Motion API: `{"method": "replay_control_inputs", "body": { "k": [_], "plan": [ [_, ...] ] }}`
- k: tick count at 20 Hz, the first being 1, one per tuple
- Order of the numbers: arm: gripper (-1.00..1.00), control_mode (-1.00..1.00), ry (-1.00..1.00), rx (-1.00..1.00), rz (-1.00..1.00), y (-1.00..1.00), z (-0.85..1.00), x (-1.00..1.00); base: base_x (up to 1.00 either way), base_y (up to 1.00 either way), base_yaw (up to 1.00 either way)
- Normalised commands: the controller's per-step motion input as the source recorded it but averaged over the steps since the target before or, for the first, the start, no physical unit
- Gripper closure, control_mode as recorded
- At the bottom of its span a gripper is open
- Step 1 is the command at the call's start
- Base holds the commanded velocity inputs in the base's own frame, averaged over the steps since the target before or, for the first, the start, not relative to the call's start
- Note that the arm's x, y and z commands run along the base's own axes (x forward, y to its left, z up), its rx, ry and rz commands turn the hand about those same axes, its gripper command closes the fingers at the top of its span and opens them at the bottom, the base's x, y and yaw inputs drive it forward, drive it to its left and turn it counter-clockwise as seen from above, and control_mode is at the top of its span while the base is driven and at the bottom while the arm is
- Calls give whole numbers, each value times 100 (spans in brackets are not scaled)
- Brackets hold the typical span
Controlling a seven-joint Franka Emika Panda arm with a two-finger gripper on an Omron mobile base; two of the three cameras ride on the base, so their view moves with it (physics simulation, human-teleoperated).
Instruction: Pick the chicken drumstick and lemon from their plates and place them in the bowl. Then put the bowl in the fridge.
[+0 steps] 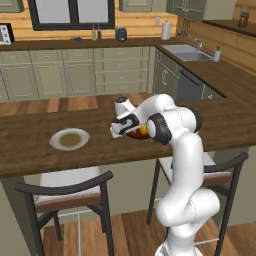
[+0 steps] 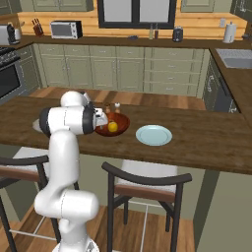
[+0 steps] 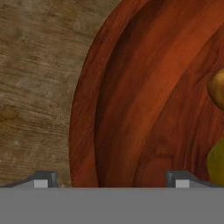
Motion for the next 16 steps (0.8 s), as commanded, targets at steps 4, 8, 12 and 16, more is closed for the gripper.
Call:
{"method": "replay_control_inputs", "body": {
  "k": [4, 8, 12, 16],
  "plan": [
    [100, -100, 0, 0, 0, 0, -3, 1, 0, 0, 0],
    [100, -100, 0, 0, 0, 0, 0, 0, 0, 0, 0],
    [100, -100, 0, 0, 0, 0, 0, 0, 0, 0, 0],
    [100, -100, 0, 0, 0, 0, 15, 0, 0, 0, 0]
  ]
}}
